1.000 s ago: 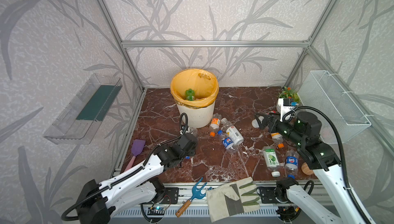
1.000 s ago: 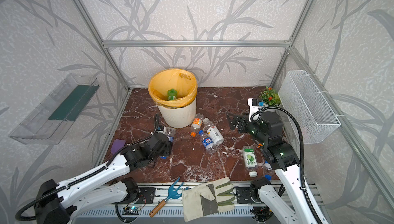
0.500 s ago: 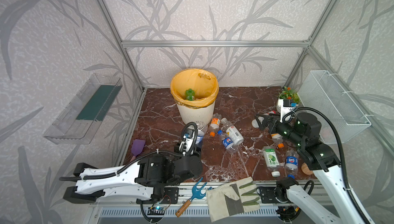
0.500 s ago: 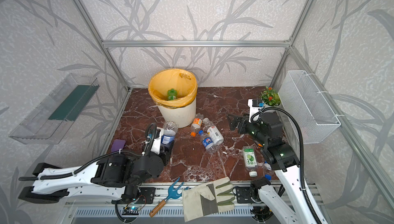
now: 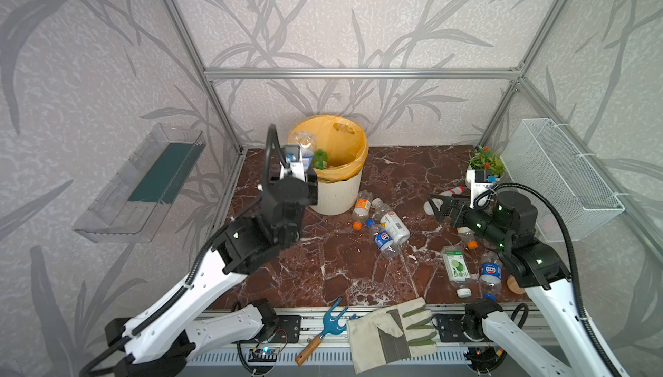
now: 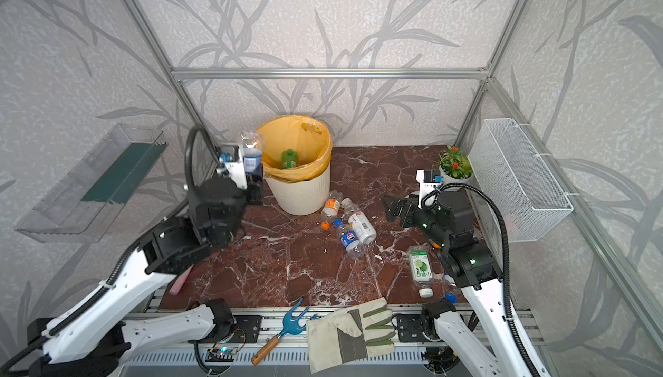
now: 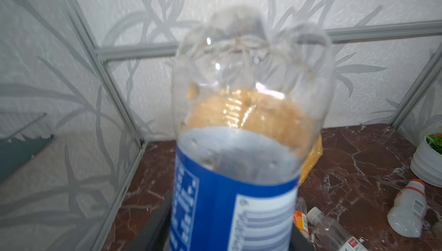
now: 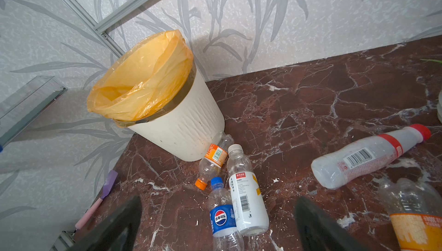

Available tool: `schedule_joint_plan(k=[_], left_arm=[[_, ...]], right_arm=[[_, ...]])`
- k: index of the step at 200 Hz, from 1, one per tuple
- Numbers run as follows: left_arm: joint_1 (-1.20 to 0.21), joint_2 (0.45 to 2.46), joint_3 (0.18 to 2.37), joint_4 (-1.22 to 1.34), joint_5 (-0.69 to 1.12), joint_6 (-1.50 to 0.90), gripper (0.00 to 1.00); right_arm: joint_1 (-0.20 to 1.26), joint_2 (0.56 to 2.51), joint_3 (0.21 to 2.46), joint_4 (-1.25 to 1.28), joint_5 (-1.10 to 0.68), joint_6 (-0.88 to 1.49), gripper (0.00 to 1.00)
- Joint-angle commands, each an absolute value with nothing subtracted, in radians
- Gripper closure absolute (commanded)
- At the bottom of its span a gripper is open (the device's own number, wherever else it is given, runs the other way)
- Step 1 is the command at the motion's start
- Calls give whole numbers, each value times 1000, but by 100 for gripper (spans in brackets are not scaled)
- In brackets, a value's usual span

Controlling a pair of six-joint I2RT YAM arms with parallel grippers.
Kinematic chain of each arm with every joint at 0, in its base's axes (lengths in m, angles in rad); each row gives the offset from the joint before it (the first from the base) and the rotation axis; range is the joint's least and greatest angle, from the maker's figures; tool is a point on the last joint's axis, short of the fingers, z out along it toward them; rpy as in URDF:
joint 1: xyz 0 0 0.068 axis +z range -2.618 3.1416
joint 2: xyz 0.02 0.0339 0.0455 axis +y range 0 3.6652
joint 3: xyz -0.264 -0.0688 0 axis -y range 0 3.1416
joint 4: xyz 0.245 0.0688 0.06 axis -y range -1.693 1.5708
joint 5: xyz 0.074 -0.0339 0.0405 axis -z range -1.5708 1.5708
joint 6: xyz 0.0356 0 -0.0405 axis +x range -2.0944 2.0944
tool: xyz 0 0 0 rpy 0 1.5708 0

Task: Throw the plastic bottles in the bin
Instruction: Throw the plastic bottle into the trash bin, then pick up the plastic bottle from the center of the table.

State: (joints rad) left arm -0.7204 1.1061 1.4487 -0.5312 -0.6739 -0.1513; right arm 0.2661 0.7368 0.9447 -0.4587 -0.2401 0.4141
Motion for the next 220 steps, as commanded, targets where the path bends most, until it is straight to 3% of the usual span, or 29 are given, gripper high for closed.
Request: schedule_joint_plan(k=[1, 30, 48, 56, 59, 103, 126, 149, 182, 202, 220], left_arm=[[-568, 1338, 1654, -625, -325, -142, 45], [-533, 1449, 1767, -613, -205, -135, 28], [-515, 1524, 1908, -816, -154, -179, 24], [-514, 1528, 1931, -870, -155, -187, 3], [-514, 1524, 1929, -876, -161, -193, 1], [-517, 1331, 1751, -755, -196, -249, 0], [-523, 1214, 1645, -670, -128, -240, 0], [-579, 1051, 1440, -517, -147, -260, 0], [-713, 925, 1287, -528, -271, -276, 0], [-759, 859, 1192, -491, -297, -316, 1], [-783, 821, 1131, -465, -334, -328, 1]], right_arm=[[262, 724, 948, -467, -265, 420, 1], [262, 701, 940, -497, -262, 414, 1], [262, 700, 947, -528, -274, 411, 1], [262, 696, 952, -542, -271, 409, 1], [262, 694, 954, -546, -268, 408, 1], [262, 692, 971, -642, -258, 396, 1], [262, 686, 955, -707, -228, 397, 1], [263, 672, 933, -770, -218, 368, 1], [281, 692, 903, -848, -227, 356, 6], [375, 739, 865, -815, -185, 399, 8], [578, 855, 874, -788, -22, 416, 7]])
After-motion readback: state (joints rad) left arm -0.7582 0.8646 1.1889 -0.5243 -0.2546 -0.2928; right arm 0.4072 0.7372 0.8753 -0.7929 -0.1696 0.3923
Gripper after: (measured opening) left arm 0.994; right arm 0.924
